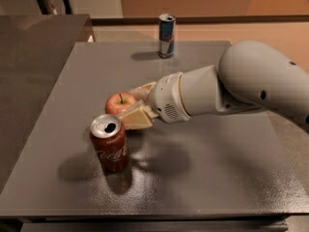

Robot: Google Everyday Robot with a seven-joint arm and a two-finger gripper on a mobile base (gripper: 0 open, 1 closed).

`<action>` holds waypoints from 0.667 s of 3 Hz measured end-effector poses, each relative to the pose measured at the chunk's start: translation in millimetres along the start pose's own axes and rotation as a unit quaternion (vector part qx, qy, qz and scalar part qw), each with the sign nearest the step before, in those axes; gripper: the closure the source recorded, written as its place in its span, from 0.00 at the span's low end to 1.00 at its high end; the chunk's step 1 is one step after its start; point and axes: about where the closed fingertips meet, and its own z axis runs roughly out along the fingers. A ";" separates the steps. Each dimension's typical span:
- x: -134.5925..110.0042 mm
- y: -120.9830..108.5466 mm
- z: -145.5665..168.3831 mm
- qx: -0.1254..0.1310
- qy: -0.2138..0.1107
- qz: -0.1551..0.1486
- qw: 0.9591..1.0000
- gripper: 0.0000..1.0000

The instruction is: Move apple near coke can

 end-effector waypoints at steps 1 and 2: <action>4.9 10.5 6.0 0.001 0.014 0.012 1.000 0.84; 12.8 15.6 8.3 0.009 0.031 0.027 0.999 0.59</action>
Offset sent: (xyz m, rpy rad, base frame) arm -0.0193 0.0018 -0.0256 -0.0728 0.0969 -0.0786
